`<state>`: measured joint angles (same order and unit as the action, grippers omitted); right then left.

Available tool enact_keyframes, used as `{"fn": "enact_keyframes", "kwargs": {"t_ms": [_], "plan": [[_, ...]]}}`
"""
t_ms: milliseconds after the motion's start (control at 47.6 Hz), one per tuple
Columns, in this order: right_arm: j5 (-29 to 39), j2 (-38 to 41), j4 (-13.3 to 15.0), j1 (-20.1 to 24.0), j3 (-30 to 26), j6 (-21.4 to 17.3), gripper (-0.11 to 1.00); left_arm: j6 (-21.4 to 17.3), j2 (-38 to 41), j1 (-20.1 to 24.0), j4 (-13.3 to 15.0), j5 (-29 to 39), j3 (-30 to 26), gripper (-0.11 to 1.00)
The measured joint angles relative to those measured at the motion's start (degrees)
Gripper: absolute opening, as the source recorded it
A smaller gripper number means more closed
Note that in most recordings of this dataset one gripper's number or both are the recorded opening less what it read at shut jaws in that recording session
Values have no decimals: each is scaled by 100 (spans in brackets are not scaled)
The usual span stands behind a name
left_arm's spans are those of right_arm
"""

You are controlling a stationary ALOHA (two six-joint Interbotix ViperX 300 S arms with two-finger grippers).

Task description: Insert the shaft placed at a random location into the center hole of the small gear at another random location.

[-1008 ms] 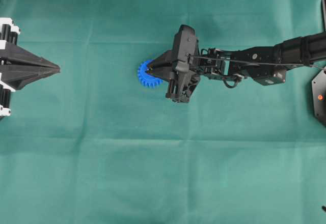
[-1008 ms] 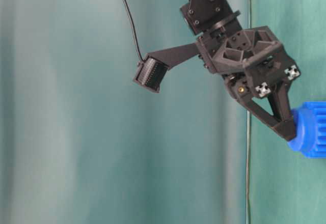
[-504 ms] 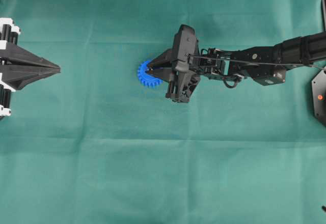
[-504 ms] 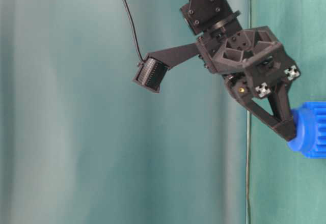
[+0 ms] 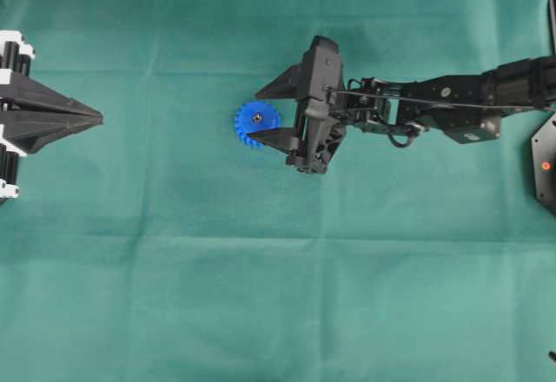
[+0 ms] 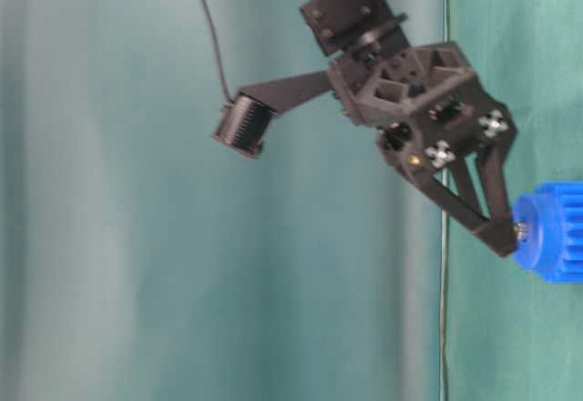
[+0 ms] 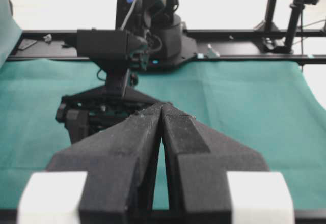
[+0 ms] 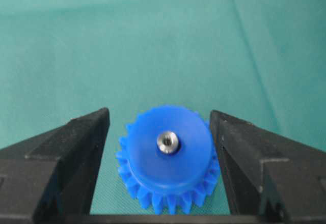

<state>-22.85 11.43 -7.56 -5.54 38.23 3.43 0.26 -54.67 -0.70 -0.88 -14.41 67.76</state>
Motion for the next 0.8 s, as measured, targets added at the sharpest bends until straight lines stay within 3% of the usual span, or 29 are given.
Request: {"fn": "enact_keyframes", "kwargs": {"t_ms": [399, 798], "plan": [[580, -993, 62, 0, 97, 0, 79, 0, 0, 0, 0, 0, 9, 0], [571, -1266, 62, 18, 387, 0, 79, 0, 0, 0, 0, 0, 9, 0]]}}
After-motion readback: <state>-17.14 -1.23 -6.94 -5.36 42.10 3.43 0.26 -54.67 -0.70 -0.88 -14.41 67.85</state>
